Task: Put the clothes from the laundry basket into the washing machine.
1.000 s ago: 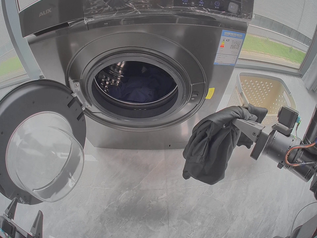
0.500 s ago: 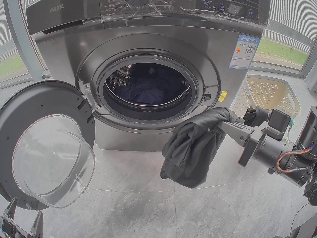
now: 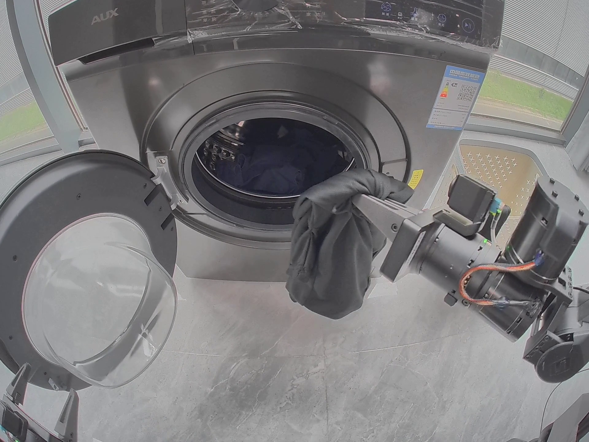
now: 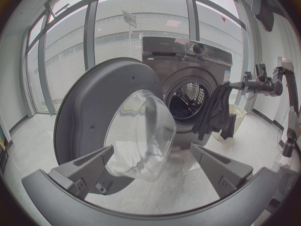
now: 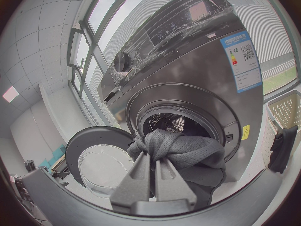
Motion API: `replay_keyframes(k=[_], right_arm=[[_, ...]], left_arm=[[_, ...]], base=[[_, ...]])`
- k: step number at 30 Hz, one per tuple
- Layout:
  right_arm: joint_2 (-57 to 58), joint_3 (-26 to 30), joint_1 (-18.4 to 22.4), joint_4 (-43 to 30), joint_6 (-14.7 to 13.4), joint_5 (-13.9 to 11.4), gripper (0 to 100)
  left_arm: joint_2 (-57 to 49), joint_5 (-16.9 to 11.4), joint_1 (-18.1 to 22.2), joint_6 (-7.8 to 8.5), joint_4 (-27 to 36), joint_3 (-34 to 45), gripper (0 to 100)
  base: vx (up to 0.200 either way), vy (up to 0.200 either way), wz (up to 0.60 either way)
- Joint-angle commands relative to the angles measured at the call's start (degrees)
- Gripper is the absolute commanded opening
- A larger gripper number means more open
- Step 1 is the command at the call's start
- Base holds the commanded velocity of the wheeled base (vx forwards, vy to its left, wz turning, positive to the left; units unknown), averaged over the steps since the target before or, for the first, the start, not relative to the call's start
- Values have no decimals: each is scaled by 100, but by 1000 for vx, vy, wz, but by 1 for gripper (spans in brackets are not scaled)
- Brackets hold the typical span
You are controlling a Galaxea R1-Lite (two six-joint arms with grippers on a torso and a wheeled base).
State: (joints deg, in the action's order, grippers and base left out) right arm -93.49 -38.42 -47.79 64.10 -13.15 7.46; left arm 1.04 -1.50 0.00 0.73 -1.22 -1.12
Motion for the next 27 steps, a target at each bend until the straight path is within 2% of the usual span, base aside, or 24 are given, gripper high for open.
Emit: replay_keyframes(k=[1,3,4,5,7,9,10,11,12,13,14,15,17,19,20,21,24,26,27], right_arm=[[-442,-174,-29,235,-12,10,0],[-539,-297,-64,314,-12,1,0],[-539,-297,-64,314,-12,1,0],[-591,-420,-64,349,-12,1,0],[-618,-543,-55,367,-12,-8,0],[-618,-543,-55,367,-12,-8,0],[-697,-649,-38,384,-12,-61,0],[-715,-658,-29,384,-12,-69,0],[-767,-693,-29,402,-21,-87,0],[-785,-719,-29,437,-21,-87,0],[-785,-719,-29,446,-21,-96,0],[-846,-798,-38,534,-21,-166,0],[-961,-904,-46,630,-21,-219,0],[-987,-956,-55,657,-21,-228,0],[-1066,-1071,-64,701,-21,-228,0],[-1110,-1132,-64,709,-21,-228,0],[-1198,-1282,-64,709,-12,-219,0],[-1224,-1308,-64,709,-3,-210,0],[-1286,-1387,-55,709,6,-201,0]], left_arm=[[257,-298,26,-240,-274,-1145,100],[687,-703,-18,-240,-71,-1426,100],[687,-703,-18,-240,-71,-1426,100],[1074,-1212,-26,-240,-1,-1426,100],[1645,-1775,9,-223,-54,-1312,100],[1645,-1775,9,-223,-54,-1312,100],[2252,-2311,0,-100,-379,-1162,100],[2278,-2329,0,-91,-397,-1153,100],[2639,-2566,-53,-20,-643,-1057,100],[2885,-2671,-70,41,-792,-1030,100],[2885,-2671,-70,41,-792,-1030,100],[3412,-2812,-158,164,-1065,-1022,100],[3922,-2856,-334,199,-1390,-1022,100],[4133,-2856,-475,199,-1548,-1030,100],[4651,-2812,-879,164,-1944,-1039,100],[4906,-2786,-1081,138,-2146,-1048,100],[5636,-2707,-1494,129,-2708,-1074,100],[5811,-2680,-1582,120,-2840,-1092,100],[6295,-2601,-1837,94,-3227,-1145,100]], base=[[0,0,0],[0,0,0],[0,0,0],[0,0,0],[0,0,0],[0,0,0],[0,0,0],[0,0,0],[0,0,0],[0,0,0],[0,0,0],[0,0,0],[0,0,0],[0,0,0],[0,0,0],[0,0,0],[0,0,0],[0,0,0],[0,0,0]])
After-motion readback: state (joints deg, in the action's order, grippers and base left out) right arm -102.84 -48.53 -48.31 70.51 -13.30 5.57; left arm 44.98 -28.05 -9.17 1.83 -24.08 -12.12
